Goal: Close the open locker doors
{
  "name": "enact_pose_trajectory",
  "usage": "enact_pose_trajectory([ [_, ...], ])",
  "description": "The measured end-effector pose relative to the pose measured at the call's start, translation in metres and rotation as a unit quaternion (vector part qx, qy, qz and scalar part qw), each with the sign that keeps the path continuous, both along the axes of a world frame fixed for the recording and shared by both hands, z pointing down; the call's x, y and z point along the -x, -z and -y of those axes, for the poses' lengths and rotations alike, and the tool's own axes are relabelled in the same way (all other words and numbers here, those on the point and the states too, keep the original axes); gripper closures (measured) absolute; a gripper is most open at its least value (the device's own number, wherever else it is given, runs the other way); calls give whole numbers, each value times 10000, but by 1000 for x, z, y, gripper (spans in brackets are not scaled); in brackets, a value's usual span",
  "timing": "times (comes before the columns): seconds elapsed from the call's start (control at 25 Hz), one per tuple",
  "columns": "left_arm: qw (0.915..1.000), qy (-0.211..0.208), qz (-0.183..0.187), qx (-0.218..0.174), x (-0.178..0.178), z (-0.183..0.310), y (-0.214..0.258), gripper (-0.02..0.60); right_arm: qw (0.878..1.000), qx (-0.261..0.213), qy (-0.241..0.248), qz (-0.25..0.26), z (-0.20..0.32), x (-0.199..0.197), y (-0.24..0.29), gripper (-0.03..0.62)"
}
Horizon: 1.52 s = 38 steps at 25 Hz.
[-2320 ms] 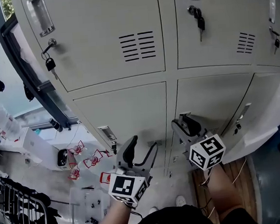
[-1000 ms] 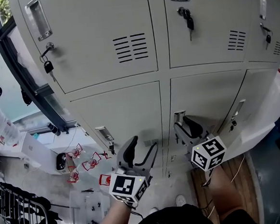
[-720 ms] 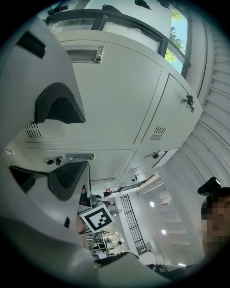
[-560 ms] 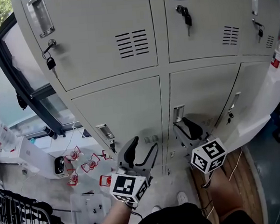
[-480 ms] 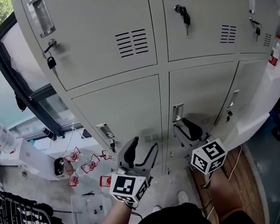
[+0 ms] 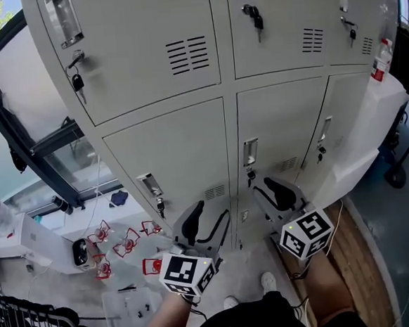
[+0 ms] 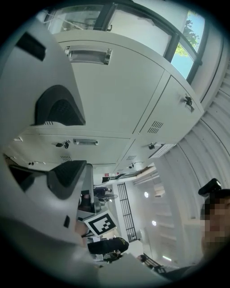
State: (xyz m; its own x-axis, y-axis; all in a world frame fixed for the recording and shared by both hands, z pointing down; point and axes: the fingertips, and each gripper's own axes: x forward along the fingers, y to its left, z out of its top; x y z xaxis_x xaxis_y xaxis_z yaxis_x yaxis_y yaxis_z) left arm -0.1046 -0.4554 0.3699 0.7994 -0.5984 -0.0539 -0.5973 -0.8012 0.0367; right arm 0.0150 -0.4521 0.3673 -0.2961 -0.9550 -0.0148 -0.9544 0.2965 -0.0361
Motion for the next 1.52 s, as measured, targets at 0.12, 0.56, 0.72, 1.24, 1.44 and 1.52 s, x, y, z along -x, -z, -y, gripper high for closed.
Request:
enact_pose_trajectory([
  [0.12, 9998, -178, -21, 6, -9, -9, 0, 342, 9999, -20, -141, -91, -14, -7, 2, 471],
  [0.56, 9996, -287, 36, -51, -53, -55, 7, 403, 9997, -126, -103, -190, -65, -43, 9, 592],
  [0.72, 9999, 51, -97, -22, -72, -80, 12, 501, 9995, -111, 130, -247, -93, -63, 7, 592],
  [1.24, 9936, 1078, -160, 299, -124, -223, -1, 578, 9952, -94, 968, -50, -218, -122, -6, 593],
  [1.44, 9872, 1552, -55, 357, -101, -265, -7, 578, 9896, -15, 1435, 47, -245, -99, -15, 593],
  [1.52, 9845, 1714, -22, 372, -88, -278, -9, 578, 9872, 1, 1591, 83, -253, -86, -17, 592],
])
